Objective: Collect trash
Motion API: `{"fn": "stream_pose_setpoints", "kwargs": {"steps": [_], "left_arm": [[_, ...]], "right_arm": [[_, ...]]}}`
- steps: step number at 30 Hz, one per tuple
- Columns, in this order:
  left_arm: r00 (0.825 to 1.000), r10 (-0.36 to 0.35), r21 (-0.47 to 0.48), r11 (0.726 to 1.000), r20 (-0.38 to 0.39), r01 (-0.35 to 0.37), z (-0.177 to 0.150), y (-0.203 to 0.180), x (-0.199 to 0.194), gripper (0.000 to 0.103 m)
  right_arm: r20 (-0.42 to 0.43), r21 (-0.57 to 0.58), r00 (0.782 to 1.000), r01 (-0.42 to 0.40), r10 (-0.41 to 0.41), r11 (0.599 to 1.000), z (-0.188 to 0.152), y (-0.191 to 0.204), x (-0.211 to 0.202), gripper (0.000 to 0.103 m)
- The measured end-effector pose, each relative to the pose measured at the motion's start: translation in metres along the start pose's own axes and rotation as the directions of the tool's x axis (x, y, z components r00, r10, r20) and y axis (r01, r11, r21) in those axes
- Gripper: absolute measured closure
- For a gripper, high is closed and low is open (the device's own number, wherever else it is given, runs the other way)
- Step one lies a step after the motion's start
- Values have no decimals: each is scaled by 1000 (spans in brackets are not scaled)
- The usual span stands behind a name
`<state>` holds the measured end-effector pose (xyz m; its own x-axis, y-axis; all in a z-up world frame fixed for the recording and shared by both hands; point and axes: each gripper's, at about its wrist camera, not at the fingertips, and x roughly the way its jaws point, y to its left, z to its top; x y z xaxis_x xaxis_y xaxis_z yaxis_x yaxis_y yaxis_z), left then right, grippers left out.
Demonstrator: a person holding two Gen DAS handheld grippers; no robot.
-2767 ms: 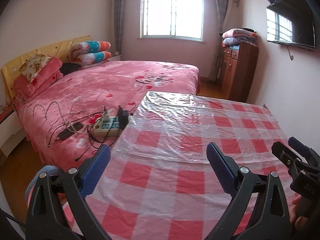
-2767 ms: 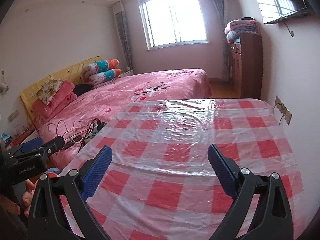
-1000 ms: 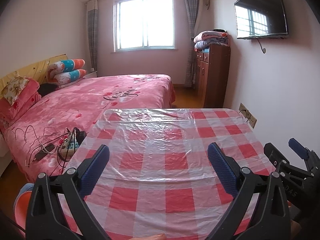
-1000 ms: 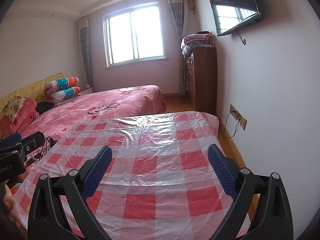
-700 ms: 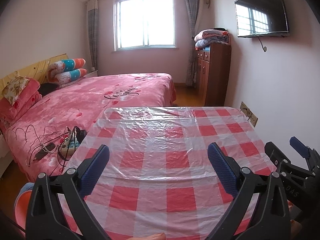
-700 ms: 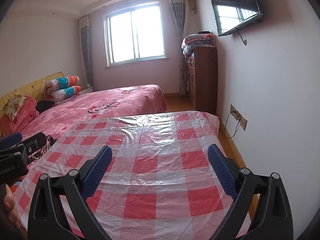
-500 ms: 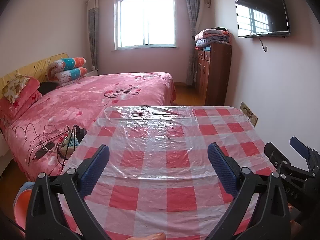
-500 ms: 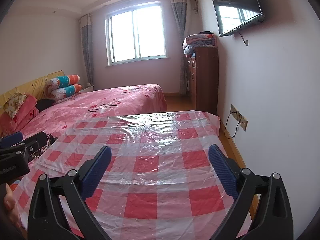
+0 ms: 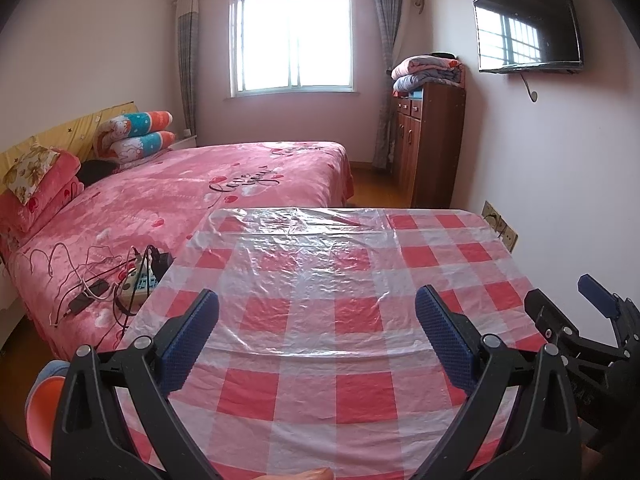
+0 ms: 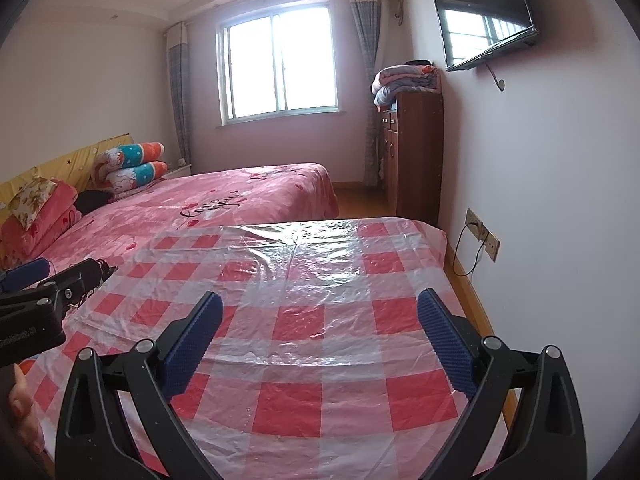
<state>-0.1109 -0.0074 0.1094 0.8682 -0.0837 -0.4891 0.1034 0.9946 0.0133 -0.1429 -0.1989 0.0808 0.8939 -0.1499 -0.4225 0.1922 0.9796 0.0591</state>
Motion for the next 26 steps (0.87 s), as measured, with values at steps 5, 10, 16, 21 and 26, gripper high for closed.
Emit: {"fn": "stream_pose_setpoints", "kwargs": {"steps": [5,10,16,21,26], "left_arm": [[1000,-1,1,1000,-13,1,-1,0,7,4],[1000,0,2,1000,-29,0,-4,1,17,4],[995,-1,-2,1000,-100,1,-12,4,40,4],[974,19,-14,1000,-225,-23,-26,8,74,4],[940,11,-26,999,-340,-21,-42,9,107,4]], "right_arm": [[-12,-9,1000,-7,7,1000,-2,4,5,6],[-31,-15,999,-13,13,1000,-3,7,11,6],[-127,-14,991,-29,27,999,-8,10,35,6],[-235,-1,972,-12,12,1000,-14,10,60,6],[-377,38,926,24,-8,999,-26,4,93,6]]}}
